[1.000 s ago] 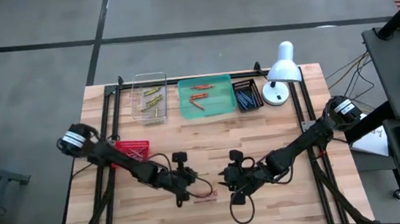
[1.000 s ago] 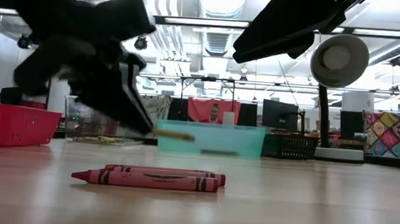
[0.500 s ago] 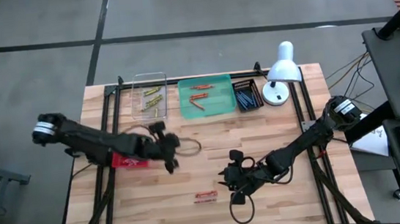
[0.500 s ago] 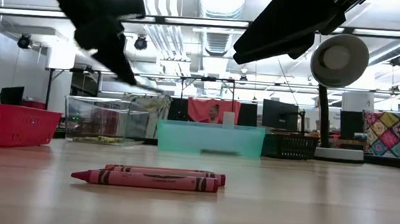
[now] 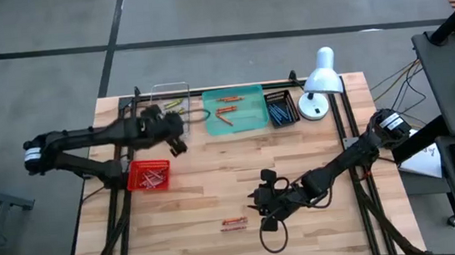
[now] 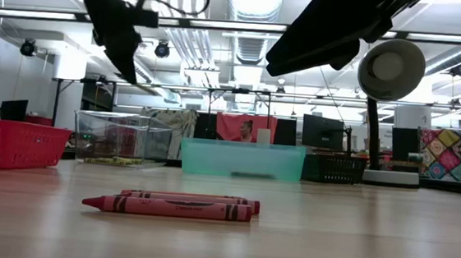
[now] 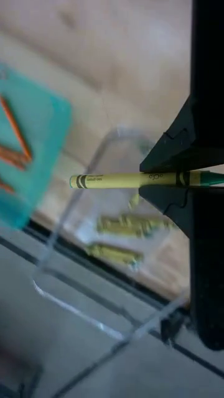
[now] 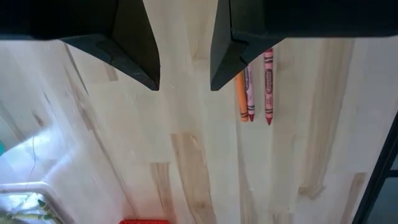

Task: Sort crayons
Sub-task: Put the green crayon into the transparent bin

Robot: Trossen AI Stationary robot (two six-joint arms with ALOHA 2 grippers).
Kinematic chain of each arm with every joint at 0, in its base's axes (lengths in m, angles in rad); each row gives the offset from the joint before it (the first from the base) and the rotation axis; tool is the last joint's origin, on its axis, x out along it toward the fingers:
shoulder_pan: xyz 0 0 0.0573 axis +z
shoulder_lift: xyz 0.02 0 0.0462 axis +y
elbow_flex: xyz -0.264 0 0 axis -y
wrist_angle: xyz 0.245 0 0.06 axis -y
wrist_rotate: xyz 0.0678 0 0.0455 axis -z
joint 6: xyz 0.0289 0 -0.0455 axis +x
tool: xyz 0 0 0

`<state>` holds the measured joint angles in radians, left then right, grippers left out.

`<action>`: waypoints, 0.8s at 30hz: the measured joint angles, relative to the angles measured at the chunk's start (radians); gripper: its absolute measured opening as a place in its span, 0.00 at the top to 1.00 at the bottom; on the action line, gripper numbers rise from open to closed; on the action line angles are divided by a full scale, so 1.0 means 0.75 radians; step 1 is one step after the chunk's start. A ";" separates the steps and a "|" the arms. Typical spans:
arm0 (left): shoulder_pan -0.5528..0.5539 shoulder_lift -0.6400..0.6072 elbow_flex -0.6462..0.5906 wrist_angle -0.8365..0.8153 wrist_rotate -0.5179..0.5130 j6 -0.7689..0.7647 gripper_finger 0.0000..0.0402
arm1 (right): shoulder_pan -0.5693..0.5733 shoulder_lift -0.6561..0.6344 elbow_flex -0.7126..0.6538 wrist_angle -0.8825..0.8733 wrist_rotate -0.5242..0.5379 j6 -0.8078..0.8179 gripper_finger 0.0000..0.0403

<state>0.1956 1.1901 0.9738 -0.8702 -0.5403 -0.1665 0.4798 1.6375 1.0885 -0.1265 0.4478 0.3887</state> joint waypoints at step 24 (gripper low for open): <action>0.704 0.606 0.397 -0.224 0.105 0.612 1.00 | -0.289 -0.055 0.046 -0.289 -0.012 -0.133 0.68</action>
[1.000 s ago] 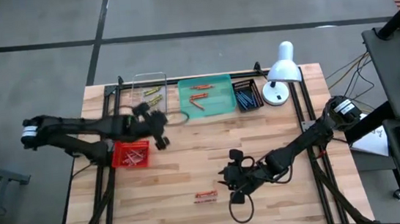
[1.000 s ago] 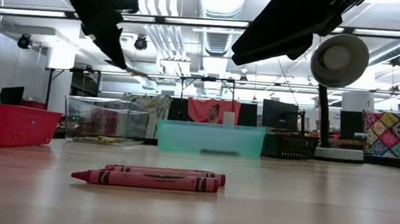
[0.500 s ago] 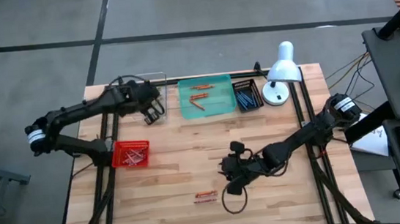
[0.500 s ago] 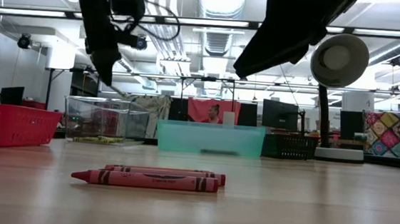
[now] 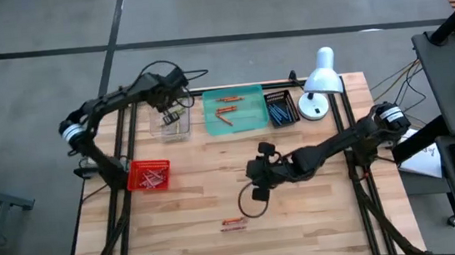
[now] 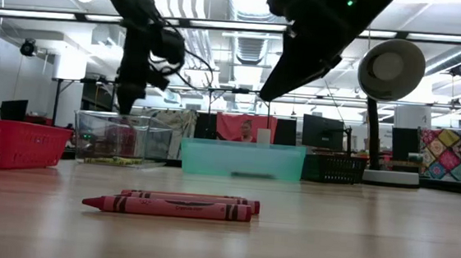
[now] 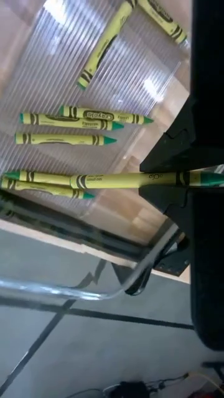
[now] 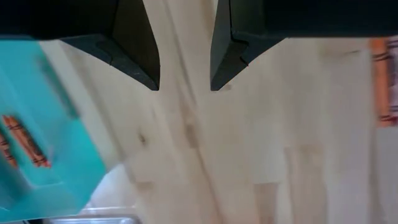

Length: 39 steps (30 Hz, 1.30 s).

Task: Sort crayons
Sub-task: Put the green crayon into the transparent bin

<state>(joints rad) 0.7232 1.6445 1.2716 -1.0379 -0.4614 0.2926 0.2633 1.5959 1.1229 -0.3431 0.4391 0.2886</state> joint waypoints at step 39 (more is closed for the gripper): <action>0.025 0.288 0.057 0.091 -0.002 -0.009 0.87 | -0.055 0.000 0.000 -0.023 -0.003 0.035 0.68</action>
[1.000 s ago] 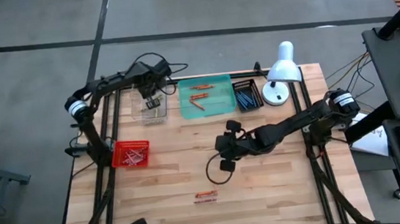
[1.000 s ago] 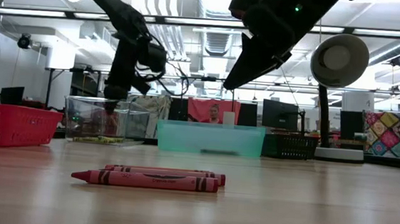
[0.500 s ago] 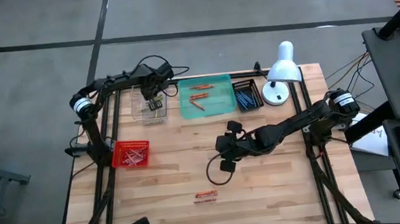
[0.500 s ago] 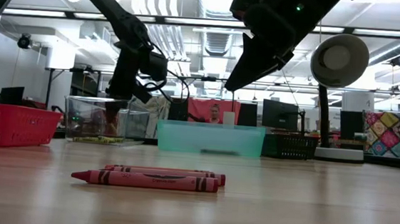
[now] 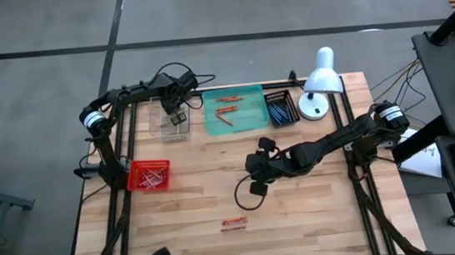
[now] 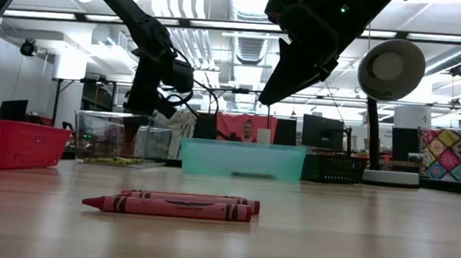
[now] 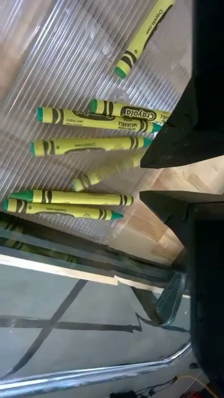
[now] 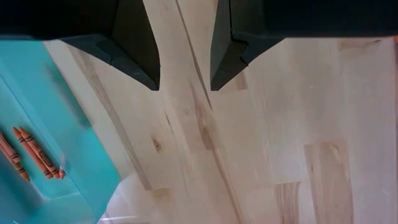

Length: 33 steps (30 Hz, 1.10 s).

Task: Sort crayons
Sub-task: Put the green crayon into the transparent bin, then put the orange crayon into the green bin

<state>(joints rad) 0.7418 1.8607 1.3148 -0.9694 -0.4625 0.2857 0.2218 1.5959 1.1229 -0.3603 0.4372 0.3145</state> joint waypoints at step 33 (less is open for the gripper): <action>-1.039 -0.878 -0.634 0.812 0.120 -0.772 0.88 | 0.159 0.161 -0.092 0.613 -0.245 -0.072 0.68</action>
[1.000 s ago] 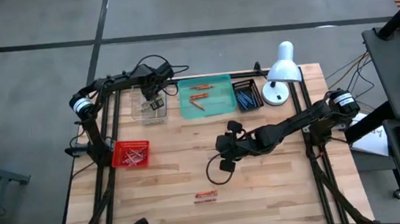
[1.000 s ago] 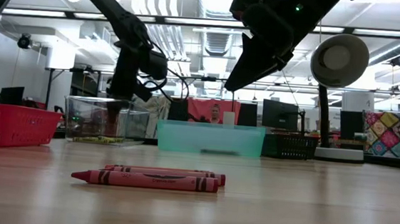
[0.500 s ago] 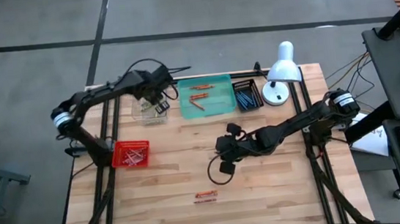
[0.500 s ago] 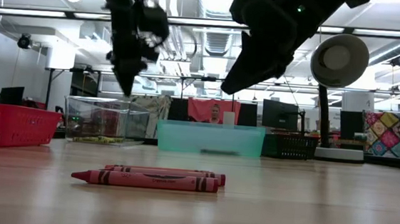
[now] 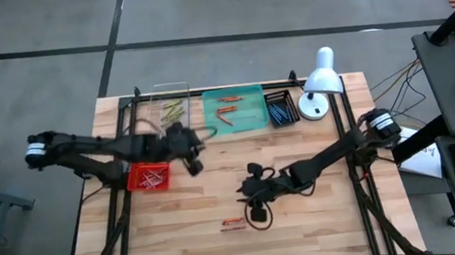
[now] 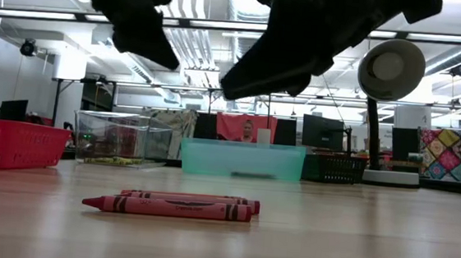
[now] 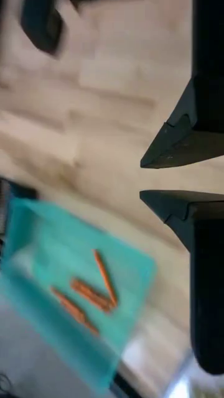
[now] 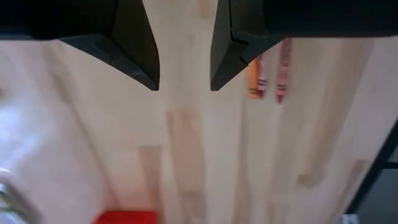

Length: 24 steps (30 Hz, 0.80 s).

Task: Sort crayons
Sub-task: Put the orange crayon into the green bin

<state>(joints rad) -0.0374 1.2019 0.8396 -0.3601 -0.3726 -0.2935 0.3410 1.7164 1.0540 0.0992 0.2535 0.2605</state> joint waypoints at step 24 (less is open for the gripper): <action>-0.475 0.058 -0.128 0.428 -0.224 -0.210 0.88 | 0.128 0.269 0.044 0.112 -0.062 0.048 0.68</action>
<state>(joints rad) -0.3940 1.2457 0.7437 -0.0391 -0.5407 -0.4512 0.4369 1.9182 1.0870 0.1829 0.2073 0.2961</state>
